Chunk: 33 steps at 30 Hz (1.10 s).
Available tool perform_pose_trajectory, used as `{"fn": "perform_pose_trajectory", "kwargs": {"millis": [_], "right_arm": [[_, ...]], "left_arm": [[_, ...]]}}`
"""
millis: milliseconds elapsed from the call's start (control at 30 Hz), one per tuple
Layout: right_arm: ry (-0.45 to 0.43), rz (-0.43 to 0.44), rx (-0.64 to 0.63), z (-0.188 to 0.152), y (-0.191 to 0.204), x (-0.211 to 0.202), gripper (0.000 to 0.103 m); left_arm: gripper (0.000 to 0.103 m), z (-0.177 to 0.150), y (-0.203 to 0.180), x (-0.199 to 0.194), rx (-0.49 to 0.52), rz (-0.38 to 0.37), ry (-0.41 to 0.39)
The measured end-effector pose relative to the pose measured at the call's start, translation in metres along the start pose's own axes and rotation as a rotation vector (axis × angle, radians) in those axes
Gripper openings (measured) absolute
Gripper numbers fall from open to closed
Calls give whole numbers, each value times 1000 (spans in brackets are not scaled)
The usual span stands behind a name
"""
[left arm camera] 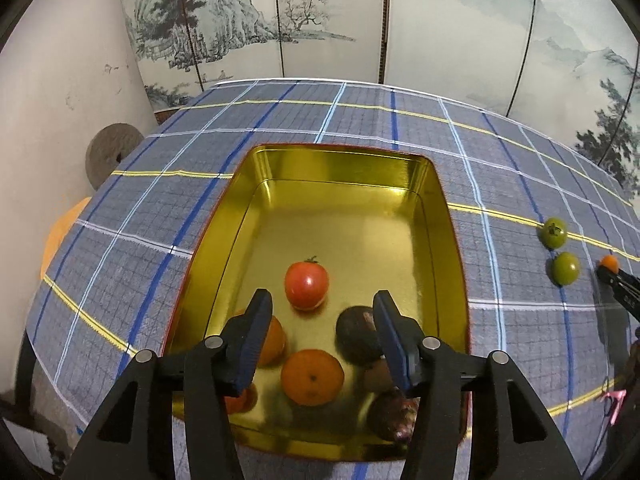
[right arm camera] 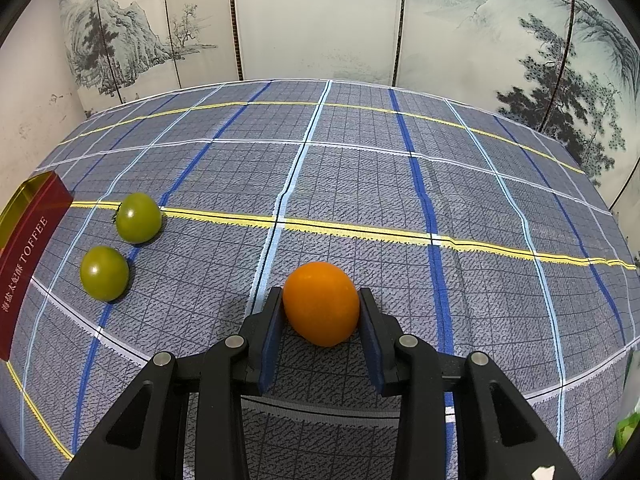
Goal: Organize fruits
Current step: 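Lower the red tomato into the tray and open the left gripper, then carry the orange tomato with the right gripper into the tray and release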
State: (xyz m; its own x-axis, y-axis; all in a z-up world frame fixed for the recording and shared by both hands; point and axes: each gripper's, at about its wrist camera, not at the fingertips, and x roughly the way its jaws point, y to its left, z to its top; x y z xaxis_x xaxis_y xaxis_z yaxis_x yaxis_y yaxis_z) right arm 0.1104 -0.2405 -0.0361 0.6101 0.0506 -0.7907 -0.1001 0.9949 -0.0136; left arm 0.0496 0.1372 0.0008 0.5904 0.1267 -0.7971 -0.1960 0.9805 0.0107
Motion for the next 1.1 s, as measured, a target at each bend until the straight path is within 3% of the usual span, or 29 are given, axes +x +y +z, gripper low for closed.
{"fn": "perform_pose_trajectory", "kwargs": {"millis": [733, 1100], "right_arm": [[-6, 15, 12, -3, 8, -9, 32], [-55, 93, -27, 9, 41, -41, 32]], "left_arm": [[61, -20, 7, -22, -41, 25, -31], [61, -25, 21, -27, -92, 12, -34]]}}
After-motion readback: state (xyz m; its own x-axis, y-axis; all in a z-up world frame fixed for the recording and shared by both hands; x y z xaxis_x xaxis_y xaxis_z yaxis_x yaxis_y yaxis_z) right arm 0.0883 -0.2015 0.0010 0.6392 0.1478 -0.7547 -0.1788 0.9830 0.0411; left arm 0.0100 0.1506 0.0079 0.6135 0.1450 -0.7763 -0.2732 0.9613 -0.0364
